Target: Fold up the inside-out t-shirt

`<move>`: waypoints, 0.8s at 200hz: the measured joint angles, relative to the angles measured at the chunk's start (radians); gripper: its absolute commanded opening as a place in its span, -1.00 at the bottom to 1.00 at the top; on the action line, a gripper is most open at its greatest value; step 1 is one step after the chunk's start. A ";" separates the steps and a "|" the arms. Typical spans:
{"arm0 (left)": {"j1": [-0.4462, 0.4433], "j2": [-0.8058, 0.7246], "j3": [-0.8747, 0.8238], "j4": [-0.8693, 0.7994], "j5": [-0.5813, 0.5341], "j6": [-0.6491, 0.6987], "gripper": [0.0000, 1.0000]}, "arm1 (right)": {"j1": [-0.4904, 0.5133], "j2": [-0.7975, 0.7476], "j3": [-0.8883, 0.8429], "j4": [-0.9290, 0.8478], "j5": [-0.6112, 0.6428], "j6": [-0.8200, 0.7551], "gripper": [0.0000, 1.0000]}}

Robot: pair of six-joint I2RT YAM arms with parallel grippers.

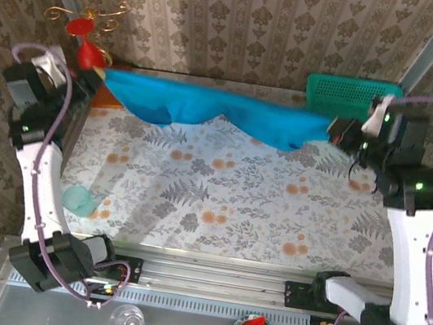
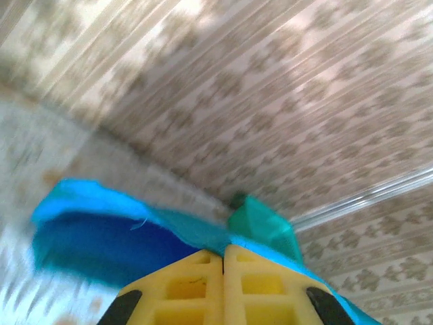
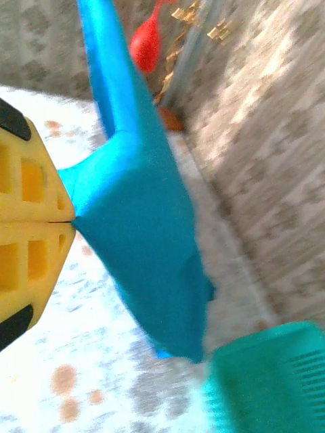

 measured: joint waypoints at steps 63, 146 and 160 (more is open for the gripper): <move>-0.029 -0.065 -0.545 -0.315 -0.182 0.181 -1.00 | 0.010 -0.192 -0.877 -0.055 -0.095 0.179 -0.29; -0.104 -0.066 -0.554 -0.340 -0.324 0.184 -1.00 | 0.024 -0.137 -0.881 0.011 -0.032 0.164 -0.24; -0.104 -0.067 -0.554 -0.338 -0.327 0.184 -1.00 | 0.060 -0.084 -0.881 0.045 -0.030 0.156 -0.24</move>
